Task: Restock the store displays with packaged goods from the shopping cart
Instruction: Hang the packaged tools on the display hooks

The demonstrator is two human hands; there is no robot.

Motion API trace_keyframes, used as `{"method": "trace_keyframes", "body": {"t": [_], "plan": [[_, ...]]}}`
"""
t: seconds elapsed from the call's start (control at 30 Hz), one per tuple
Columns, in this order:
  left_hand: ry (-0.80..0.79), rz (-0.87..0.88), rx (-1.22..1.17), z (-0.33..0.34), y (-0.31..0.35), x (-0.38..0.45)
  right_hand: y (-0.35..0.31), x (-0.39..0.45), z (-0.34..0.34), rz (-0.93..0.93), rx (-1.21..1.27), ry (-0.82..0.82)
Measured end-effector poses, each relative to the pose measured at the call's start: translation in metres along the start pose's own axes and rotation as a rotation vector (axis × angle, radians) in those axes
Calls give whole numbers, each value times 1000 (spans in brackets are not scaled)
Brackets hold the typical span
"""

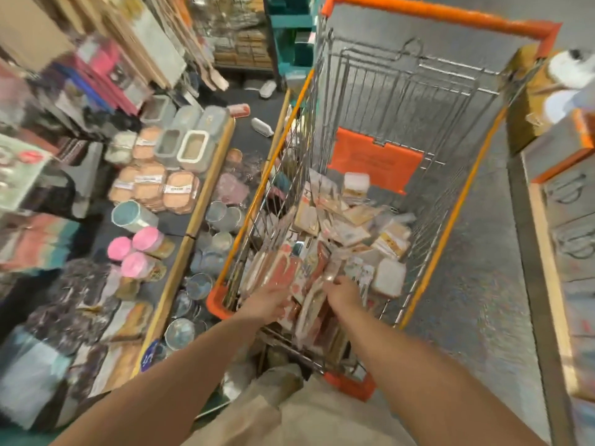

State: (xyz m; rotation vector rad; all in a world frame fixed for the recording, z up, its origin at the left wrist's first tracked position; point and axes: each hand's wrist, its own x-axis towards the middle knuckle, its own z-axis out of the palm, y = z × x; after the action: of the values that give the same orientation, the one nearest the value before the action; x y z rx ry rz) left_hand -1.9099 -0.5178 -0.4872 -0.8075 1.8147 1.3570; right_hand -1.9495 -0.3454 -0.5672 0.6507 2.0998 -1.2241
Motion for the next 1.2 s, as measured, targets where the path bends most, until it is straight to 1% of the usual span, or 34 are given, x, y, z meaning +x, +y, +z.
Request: {"method": "trace_keyframes", "body": {"t": [0.03,0.1,0.13,0.2,0.27,0.37,0.4,0.47,0.53,0.6,0.63,0.7,0.77,0.83,0.97,1.07,1.2], "plan": [[25,2,2,-5,-1,3,3,2,-4,14,25,18],[22,24,52,-8,1,9,13,4,-14,46,104,23],[11,64,73,-9,3,9,19,5,-19,73,163,17],[-14,87,50,-8,8,6,20,-2,-31,91,315,-21],[-123,138,18,-7,13,1,11,-15,-40,62,416,-88],[-268,223,-6,-2,17,3,-7,-31,-38,-22,494,-258],[-257,256,2,-2,18,3,-11,-32,-34,-18,525,-280],[-129,309,14,-8,19,3,-20,-37,-28,30,554,-281],[-6,353,-16,-25,17,4,-22,-35,-23,86,574,-239],[142,346,-87,-57,14,7,-17,-31,-20,139,605,-184],[172,330,-113,-72,11,9,-11,-27,-18,154,591,-140],[134,321,-72,-100,6,8,2,-19,-14,164,439,3],[112,353,-53,-114,2,2,15,-14,-12,187,302,174],[92,332,-33,-117,-1,-1,29,-9,-8,224,278,244],[32,294,-11,-105,-8,2,39,-4,6,257,182,227],[-12,327,5,-95,-10,4,31,-7,8,236,110,204],[-52,302,44,-87,-6,8,31,-7,5,193,39,206]]}}
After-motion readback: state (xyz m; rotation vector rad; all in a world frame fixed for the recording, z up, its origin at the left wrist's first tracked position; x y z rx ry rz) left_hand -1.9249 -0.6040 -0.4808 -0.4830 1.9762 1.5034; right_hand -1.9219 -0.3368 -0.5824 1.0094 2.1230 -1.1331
